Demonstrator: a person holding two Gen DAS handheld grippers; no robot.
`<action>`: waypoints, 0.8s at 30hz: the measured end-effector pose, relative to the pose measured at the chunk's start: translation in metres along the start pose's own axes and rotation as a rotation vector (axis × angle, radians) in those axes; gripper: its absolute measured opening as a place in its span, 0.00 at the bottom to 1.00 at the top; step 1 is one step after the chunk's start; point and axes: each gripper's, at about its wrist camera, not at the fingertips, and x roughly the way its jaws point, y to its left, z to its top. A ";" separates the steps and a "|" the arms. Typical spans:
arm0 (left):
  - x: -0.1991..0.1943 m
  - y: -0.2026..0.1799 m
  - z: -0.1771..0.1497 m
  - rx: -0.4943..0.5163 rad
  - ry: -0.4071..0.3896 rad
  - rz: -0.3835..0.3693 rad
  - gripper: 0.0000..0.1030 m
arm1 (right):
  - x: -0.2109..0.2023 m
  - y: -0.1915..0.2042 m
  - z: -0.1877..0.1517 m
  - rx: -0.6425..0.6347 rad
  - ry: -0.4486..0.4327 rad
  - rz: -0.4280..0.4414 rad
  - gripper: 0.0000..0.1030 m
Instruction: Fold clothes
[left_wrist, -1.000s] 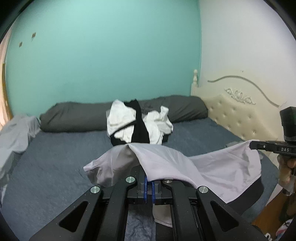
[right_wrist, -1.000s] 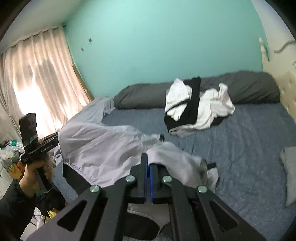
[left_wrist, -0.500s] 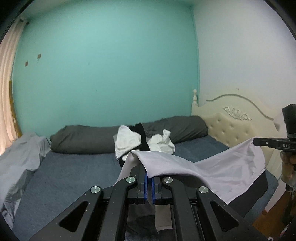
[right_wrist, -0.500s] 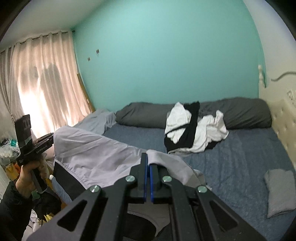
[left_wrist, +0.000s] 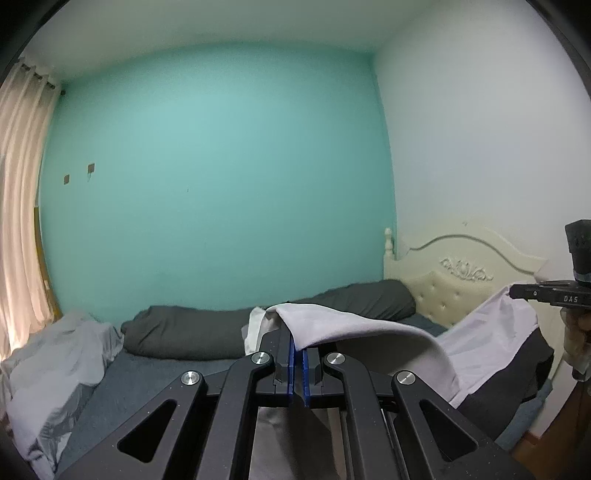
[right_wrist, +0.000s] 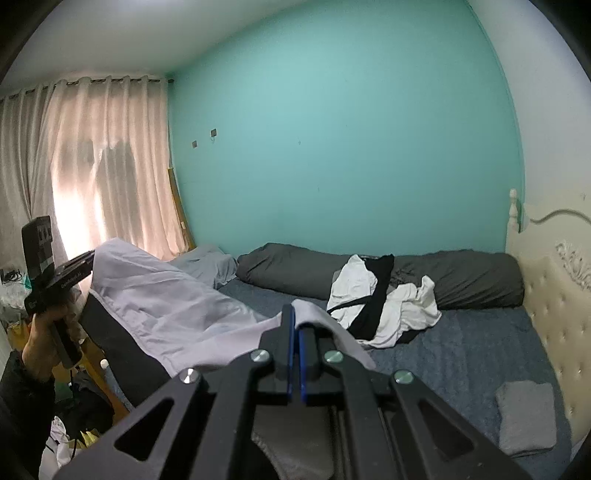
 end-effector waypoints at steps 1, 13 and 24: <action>-0.005 0.000 0.005 0.000 -0.006 -0.001 0.02 | -0.006 0.003 0.004 -0.006 -0.005 -0.002 0.02; 0.036 0.001 -0.018 -0.014 0.093 -0.030 0.02 | 0.014 -0.015 0.003 0.008 0.019 0.019 0.01; 0.191 0.045 -0.124 -0.086 0.298 0.013 0.02 | 0.190 -0.105 -0.068 0.110 0.197 -0.014 0.02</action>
